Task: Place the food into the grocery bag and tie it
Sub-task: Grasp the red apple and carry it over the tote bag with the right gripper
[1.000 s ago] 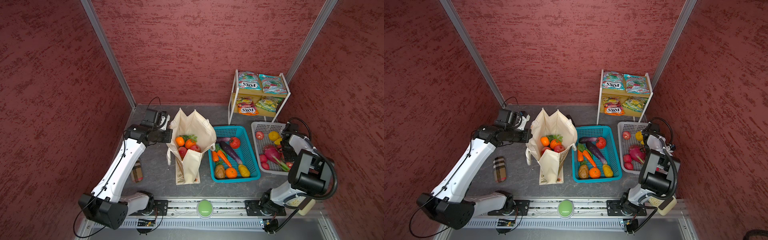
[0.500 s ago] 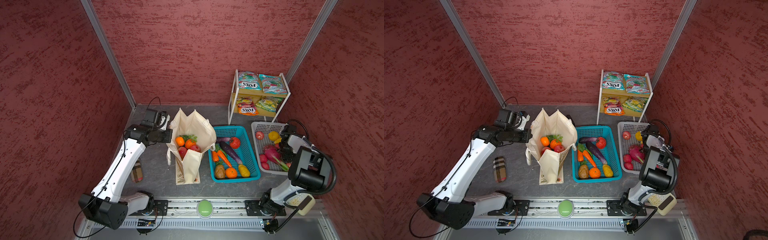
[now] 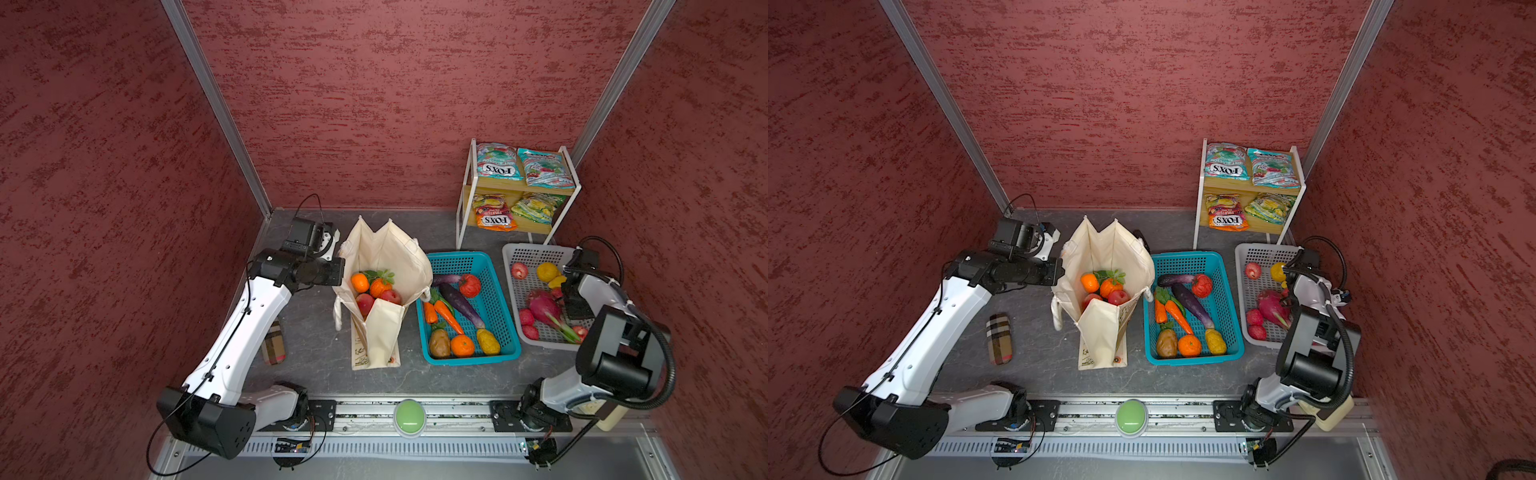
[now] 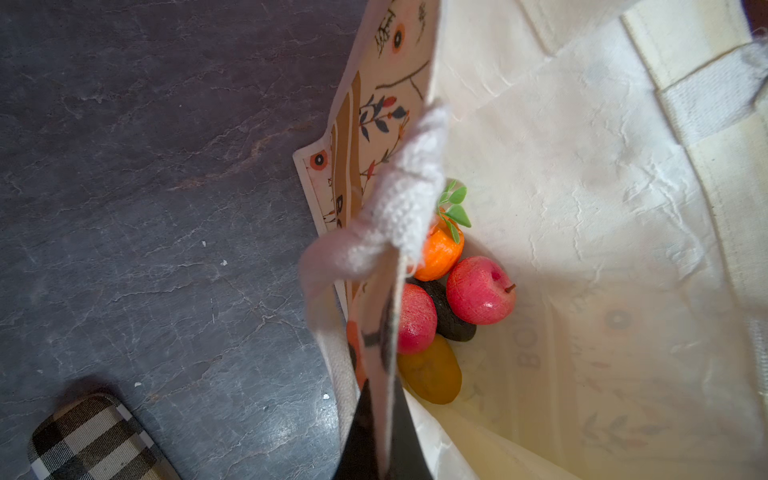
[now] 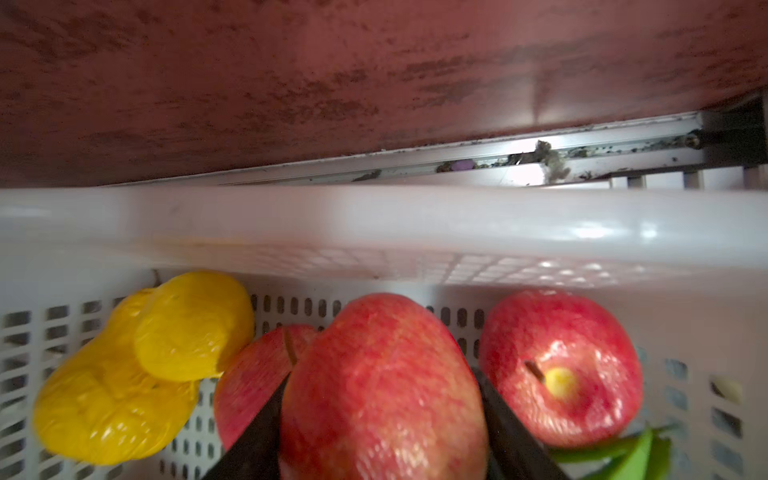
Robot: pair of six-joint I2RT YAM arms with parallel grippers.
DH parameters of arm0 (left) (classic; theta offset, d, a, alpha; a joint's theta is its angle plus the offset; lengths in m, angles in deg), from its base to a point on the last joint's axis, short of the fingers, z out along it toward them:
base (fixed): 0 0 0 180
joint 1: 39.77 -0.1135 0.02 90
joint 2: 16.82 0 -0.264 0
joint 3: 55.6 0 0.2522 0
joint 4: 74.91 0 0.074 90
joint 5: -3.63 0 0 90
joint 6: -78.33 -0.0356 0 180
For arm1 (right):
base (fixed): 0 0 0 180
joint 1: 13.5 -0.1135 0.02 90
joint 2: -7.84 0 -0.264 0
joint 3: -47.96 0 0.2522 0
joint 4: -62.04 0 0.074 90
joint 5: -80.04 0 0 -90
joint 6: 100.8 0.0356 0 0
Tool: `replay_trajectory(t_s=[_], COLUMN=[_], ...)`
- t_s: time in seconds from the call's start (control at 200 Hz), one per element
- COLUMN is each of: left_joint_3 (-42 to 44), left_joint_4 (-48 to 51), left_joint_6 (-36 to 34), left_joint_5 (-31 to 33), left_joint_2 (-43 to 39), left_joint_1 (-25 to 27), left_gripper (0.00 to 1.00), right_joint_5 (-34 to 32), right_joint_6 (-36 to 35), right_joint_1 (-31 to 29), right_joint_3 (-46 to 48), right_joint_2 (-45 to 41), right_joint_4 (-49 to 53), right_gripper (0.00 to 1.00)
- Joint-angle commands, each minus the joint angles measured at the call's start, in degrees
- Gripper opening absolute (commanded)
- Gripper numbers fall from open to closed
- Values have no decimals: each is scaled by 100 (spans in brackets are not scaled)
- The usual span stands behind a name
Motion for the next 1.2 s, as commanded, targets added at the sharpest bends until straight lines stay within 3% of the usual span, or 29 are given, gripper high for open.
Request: replay_trajectory(t_s=[0.0,0.195,0.361,0.626,0.837,0.962,1.197], left_joint_3=[13,74,171,180,180,130,68], left_joint_4=[78,47,-35,-14,-22,-41,-5], left_joint_6=[2,19,70,63,85,87,64], left_joint_5=[-11,-1,-51,-2,13,25,30], left_joint_2=[-78,-137,-157,-148,-71,-45,-17], left_joint_1=[-6,-6,3,16,20,20,20], left_gripper=[0,0,0,0,0,0,0], right_joint_5=[184,509,603,474,136,199,622], right_joint_6=[-144,-526,-726,-741,-608,-1514,-2580], right_joint_1=[33,-83,-620,-2284,-3943,-4966,-6198], right_joint_3=[137,-65,-433,-1135,-1760,-2362,-3667], right_joint_2=[-638,-1448,-1879,-1706,-1484,-1074,-195], right_joint_4=[-127,80,280,652,633,49,-447], right_gripper=[40,39,39,37,36,36,35])
